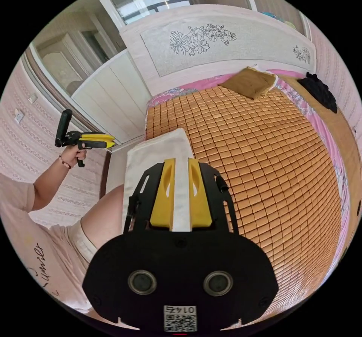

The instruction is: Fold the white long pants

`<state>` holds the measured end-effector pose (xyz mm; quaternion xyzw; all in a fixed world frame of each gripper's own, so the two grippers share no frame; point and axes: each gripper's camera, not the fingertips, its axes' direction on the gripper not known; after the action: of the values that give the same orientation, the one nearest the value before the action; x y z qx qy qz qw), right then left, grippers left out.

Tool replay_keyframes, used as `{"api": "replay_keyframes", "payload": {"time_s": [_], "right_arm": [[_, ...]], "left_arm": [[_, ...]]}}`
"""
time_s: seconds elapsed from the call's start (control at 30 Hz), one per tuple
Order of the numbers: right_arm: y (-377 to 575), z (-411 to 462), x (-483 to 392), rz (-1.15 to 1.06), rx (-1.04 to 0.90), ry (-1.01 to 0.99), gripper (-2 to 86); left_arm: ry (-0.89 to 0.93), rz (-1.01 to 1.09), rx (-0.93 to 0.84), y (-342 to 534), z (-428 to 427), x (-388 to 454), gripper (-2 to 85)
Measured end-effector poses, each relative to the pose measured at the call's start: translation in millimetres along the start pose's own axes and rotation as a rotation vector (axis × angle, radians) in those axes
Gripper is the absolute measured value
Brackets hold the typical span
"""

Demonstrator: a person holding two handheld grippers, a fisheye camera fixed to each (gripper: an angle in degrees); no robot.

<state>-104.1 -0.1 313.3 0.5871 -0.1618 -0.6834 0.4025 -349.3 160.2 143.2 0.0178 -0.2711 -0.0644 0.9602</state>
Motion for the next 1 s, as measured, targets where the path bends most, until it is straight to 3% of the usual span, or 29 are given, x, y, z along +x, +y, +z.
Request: {"api": "replay_keyframes", "payload": {"time_s": [0.13,0.2,0.4,0.57,0.73,0.87,1.0], "right_arm": [[125,-57,16,0.182,0.117,0.11,12.4],[207,-78,20,0.386,0.13,0.139,15.1],[319,-61,-12,0.669,0.084,-0.09,17.6],[332,-40,-32,0.719,0.125,-0.215,18.3],[332,-20,-36,0.728,0.051,-0.242,15.4],[331,-9,-39,0.738,0.033,-0.303,12.4],[327,-16,-39,0.728,0.061,-0.379,8.9]], "left_arm": [[0.096,0.045,0.064,6,13,22,8.0],[0.127,0.108,0.062,2,20,40,7.7],[0.292,0.424,-0.007,-7,54,140,7.0],[0.394,0.743,-0.046,-26,96,273,8.8],[0.397,0.874,-0.05,-65,150,376,11.1],[0.258,0.976,-0.366,-74,242,421,10.8],[0.435,0.903,-0.497,-93,262,413,5.8]]}}
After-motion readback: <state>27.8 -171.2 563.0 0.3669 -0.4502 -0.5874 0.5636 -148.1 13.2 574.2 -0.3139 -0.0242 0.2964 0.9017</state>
